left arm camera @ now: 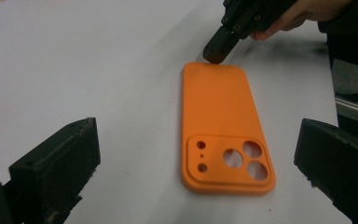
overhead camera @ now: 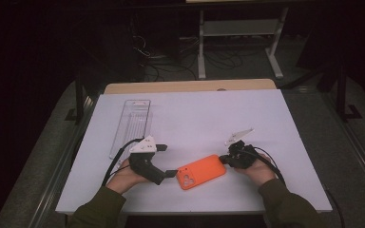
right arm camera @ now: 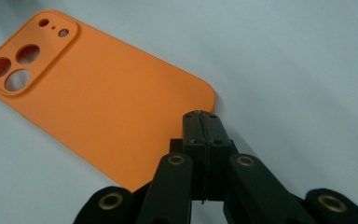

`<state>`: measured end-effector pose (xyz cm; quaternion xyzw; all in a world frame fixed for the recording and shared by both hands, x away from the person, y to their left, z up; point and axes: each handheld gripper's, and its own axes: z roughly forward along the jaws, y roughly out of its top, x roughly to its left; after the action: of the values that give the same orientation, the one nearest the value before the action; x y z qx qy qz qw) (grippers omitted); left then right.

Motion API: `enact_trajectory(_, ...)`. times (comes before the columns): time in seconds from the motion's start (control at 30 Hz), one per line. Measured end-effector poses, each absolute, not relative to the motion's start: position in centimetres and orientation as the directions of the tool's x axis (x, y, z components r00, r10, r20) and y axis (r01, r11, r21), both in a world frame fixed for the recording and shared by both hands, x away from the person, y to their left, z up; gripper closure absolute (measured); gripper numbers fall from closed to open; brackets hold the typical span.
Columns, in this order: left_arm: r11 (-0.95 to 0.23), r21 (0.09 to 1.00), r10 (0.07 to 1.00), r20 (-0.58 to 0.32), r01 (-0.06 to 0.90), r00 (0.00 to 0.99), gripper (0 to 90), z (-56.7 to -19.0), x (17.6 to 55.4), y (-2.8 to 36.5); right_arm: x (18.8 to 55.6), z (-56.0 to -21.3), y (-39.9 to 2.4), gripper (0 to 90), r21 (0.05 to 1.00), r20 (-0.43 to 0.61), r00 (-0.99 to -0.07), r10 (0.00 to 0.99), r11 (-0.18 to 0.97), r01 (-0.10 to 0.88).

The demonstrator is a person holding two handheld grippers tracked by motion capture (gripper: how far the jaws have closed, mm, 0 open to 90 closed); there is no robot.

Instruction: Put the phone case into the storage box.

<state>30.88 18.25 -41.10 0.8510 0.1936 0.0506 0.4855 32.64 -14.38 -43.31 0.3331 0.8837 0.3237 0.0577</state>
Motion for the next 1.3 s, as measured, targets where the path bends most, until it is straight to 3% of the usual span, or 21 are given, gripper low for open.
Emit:
enact_trajectory(0.3,-0.457,0.844,0.377,-0.101,0.280,0.921,0.0,-41.1,30.9,18.3,32.6,-43.4,-13.8,88.0,0.611,0.106,-0.789,0.605,0.586,0.532)
enact_trajectory(0.4,-0.456,0.845,0.378,-0.100,0.279,0.921,0.0,-41.1,30.9,18.3,32.4,-43.1,-13.9,84.2,0.623,0.105,-0.787,0.608,0.577,0.529)
enact_trajectory(0.67,-0.456,0.845,0.377,-0.100,0.278,0.921,0.0,-41.1,30.9,18.3,31.6,-41.7,-15.2,62.9,0.680,0.105,-0.768,0.632,0.518,0.519)
enact_trajectory(0.7,-0.458,0.844,0.376,-0.101,0.279,0.921,0.0,-41.1,30.9,18.3,31.2,-41.4,-15.5,53.4,0.698,0.107,-0.756,0.646,0.493,0.520)
enact_trajectory(0.83,-0.459,0.843,0.375,-0.101,0.279,0.922,0.0,-41.1,30.9,18.3,30.4,-41.0,-16.3,36.6,0.730,0.084,-0.734,0.674,0.460,0.505)
enact_trajectory(0.87,-0.459,0.843,0.375,-0.101,0.279,0.922,0.0,-41.1,30.9,18.3,30.4,-41.0,-16.3,36.6,0.730,0.084,-0.734,0.674,0.460,0.505)
enact_trajectory(0.9,-0.462,0.843,0.374,-0.097,0.276,0.922,0.0,-41.0,30.9,18.3,30.0,-41.0,-16.7,27.8,0.738,0.074,-0.726,0.684,0.451,0.501)
enact_trajectory(1.0,-0.462,0.843,0.375,-0.097,0.277,0.922,0.0,-41.0,30.9,18.3,29.4,-41.1,-17.3,17.7,0.760,0.060,-0.710,0.702,0.429,0.488)
enact_trajectory(1.13,-0.462,0.843,0.374,-0.097,0.276,0.922,0.0,-41.0,30.9,18.3,28.4,-41.4,-18.4,10.2,0.785,0.062,-0.699,0.712,0.399,0.475)
enact_trajectory(1.2,-0.456,0.844,0.376,-0.105,0.282,0.921,0.0,-41.0,30.9,18.3,28.0,-41.7,-18.7,1.0,0.788,0.064,-0.699,0.713,0.393,0.473)
enact_trajectory(1.3,-0.452,0.846,0.378,-0.106,0.284,0.920,0.0,-41.0,30.9,18.3,27.6,-42.1,-19.1,0.0,0.783,0.071,-0.697,0.714,0.393,0.482)
